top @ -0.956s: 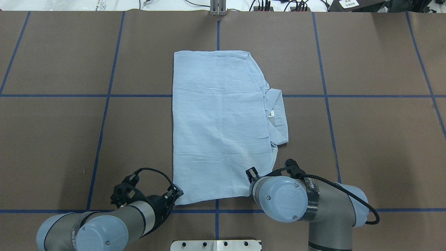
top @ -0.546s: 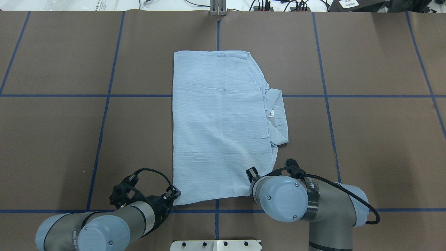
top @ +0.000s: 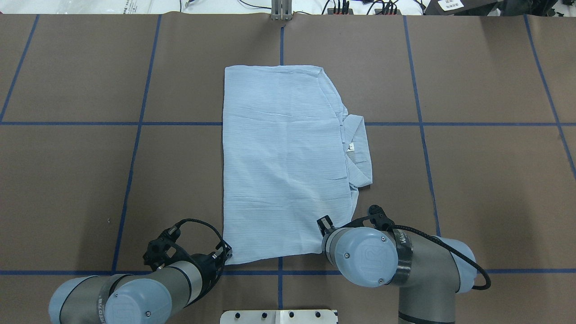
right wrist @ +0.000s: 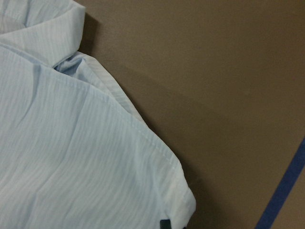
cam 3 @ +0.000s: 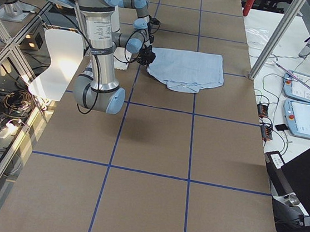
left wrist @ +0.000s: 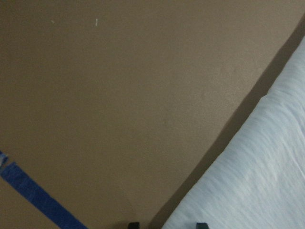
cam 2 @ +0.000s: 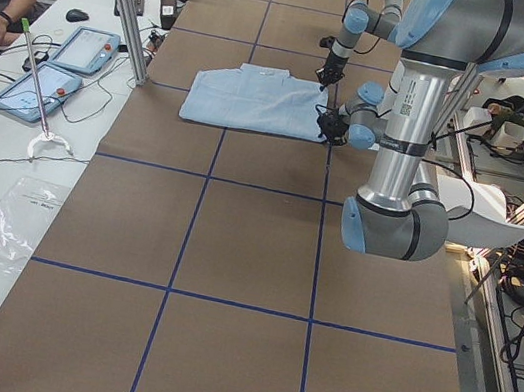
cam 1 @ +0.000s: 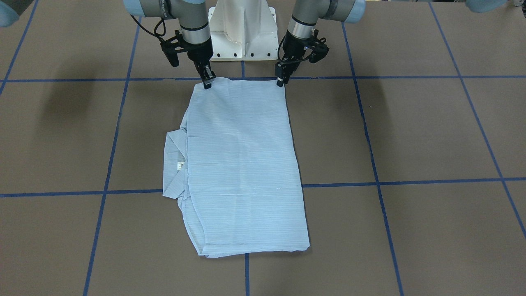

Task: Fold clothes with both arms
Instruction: 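Grasp the shirt's near edge corners with both grippers, then lift the near edge with both grippers and fold it over toward the collar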

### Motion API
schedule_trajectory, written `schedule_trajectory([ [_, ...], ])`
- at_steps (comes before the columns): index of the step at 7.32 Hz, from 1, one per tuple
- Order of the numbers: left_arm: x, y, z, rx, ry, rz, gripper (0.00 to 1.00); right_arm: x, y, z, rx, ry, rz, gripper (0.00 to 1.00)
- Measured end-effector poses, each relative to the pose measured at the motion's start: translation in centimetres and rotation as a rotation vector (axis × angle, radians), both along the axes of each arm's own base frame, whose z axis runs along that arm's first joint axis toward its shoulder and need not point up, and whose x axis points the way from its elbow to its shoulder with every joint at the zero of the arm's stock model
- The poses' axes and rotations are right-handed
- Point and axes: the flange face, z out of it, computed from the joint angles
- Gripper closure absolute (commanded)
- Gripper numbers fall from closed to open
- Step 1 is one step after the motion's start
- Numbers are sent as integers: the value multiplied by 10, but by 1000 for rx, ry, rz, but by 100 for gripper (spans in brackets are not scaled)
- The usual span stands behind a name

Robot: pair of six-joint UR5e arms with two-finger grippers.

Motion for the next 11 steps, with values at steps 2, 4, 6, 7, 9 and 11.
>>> schedule_trajectory([
  [2,1,1,-5,-10,14,-6,100,1,0,-1,1,-1,0,100],
  [4,-4,1,-15,-10,34,-7,100,2,1,-2,2,-5,0,100],
  [6,-27,4,-43,-8,92,-1,100,19,20,-11,0,-38,-13,100],
  [7,-44,6,-63,-14,124,10,100,37,35,-19,-10,-55,-20,100],
  [9,-79,7,-98,-13,195,24,100,79,41,-45,-18,-63,-9,100],
  [11,-99,-41,-118,44,219,-28,100,101,-1,-56,10,-56,22,100],
])
